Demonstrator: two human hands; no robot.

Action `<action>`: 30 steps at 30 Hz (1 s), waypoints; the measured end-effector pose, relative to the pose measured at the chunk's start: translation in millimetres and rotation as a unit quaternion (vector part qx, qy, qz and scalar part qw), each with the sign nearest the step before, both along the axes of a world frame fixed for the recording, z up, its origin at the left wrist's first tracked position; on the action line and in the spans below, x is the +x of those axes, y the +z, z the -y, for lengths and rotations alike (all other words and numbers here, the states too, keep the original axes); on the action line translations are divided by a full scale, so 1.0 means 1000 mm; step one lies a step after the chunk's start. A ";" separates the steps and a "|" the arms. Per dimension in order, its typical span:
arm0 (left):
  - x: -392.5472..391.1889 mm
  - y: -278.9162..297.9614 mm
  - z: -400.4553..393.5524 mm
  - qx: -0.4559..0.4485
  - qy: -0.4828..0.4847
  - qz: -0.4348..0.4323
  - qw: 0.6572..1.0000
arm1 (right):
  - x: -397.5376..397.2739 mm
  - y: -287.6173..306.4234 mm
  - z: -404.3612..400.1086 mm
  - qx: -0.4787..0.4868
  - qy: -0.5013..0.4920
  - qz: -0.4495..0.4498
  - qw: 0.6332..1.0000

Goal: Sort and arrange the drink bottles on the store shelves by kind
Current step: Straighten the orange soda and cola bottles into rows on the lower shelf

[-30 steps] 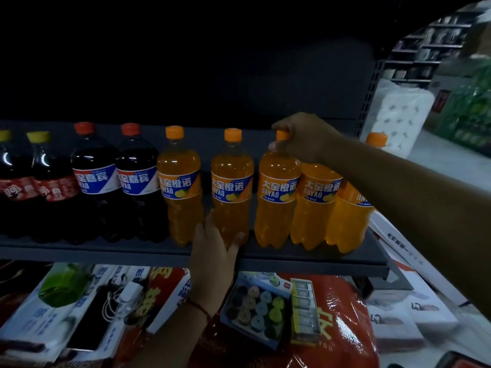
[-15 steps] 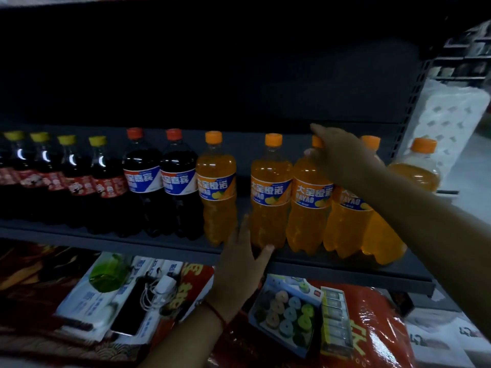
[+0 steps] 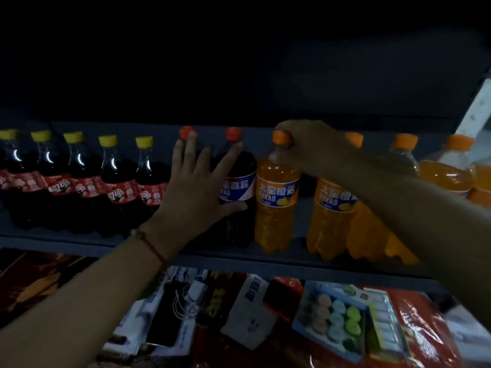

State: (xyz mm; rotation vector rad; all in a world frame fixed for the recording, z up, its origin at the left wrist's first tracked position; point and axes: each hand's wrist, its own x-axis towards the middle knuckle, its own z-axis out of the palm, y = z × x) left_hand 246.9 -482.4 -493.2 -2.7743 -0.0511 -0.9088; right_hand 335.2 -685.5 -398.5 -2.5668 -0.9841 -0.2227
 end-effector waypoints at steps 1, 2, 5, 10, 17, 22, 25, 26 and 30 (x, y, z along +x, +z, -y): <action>0.006 0.004 -0.005 0.009 -0.009 -0.025 1.000 | 0.000 0.002 0.001 0.009 -0.002 -0.003 1.000; 0.010 0.008 -0.010 0.018 -0.021 -0.046 0.999 | -0.001 0.004 0.002 0.015 -0.010 -0.008 1.000; 0.018 0.016 -0.016 0.020 -0.072 -0.059 0.995 | -0.005 0.015 0.007 0.000 -0.030 -0.024 0.999; 0.026 0.022 -0.020 -0.002 -0.117 -0.004 0.993 | 0.000 0.019 0.011 -0.045 -0.055 -0.026 0.997; 0.028 0.013 -0.016 -0.012 -0.122 0.028 0.992 | 0.004 0.000 0.012 -0.004 -0.063 0.018 0.998; 0.030 0.018 -0.004 -0.034 -0.136 0.032 0.990 | 0.002 0.000 0.009 -0.001 -0.089 0.029 0.996; 0.030 0.019 0.003 -0.037 -0.141 0.024 0.989 | 0.003 -0.002 0.010 0.000 -0.078 0.039 0.996; 0.030 0.017 0.005 -0.037 -0.142 0.026 0.989 | 0.003 -0.003 0.011 -0.003 -0.077 0.043 0.996; 0.028 0.014 0.005 -0.050 -0.140 0.029 0.989 | -0.001 -0.003 0.014 -0.001 -0.077 0.046 0.996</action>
